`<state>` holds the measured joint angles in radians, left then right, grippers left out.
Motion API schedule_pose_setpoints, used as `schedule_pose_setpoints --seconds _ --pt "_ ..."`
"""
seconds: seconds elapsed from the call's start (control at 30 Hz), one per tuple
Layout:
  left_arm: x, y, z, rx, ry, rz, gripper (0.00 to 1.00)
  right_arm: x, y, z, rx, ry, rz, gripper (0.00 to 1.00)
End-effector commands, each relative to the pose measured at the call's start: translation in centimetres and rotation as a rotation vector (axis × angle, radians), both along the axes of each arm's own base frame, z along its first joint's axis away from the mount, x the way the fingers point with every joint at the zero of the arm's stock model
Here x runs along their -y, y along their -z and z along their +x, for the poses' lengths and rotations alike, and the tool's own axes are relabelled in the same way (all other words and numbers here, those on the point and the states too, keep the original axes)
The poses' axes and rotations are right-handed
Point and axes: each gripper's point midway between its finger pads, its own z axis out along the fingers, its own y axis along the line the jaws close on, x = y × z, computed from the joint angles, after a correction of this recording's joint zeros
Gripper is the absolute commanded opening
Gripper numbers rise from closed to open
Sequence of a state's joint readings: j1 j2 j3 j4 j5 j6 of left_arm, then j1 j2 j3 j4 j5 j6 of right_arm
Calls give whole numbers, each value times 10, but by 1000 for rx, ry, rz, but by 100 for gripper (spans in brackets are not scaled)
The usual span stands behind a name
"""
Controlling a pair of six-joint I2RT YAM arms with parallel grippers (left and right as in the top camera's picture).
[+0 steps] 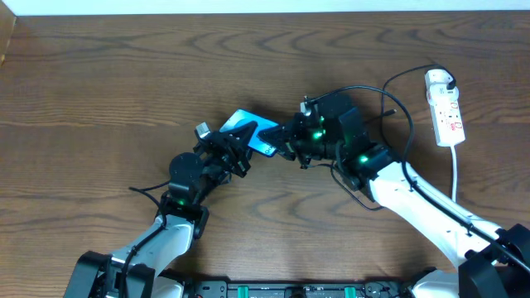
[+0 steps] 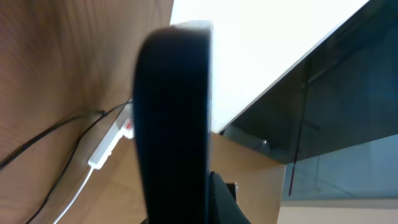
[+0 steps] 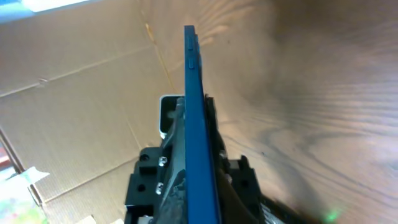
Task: Plug charger to phone and switch on socket
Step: 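Grasp the phone's other end with the left gripper, both holding it, then release the right gripper and pull it back toward the power strip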
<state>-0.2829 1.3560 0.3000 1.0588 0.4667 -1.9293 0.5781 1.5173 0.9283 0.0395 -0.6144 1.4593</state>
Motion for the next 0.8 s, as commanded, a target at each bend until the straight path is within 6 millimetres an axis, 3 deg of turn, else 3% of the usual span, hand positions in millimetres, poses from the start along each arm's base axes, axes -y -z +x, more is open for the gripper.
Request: schedule_pose_setpoints --seconds 0.0,0.17,0.33,0.53,0.77 --pt "-1 -24 4 78 -1 -22 7 15 25 -11 -72 -51 -42 10" --pt "-3 -23 6 76 -18 -20 7 24 28 -6 35 -94 -87 12" --pt "-5 -21 7 90 -26 15 7 25 28 -5 132 -141 -114 21" --pt "-7 3 7 12 -31 70 7 35 31 9 337 -188 -209 39" --pt "-30 19 15 -25 -95 132 7 65 35 37 549 -181 -376 64"
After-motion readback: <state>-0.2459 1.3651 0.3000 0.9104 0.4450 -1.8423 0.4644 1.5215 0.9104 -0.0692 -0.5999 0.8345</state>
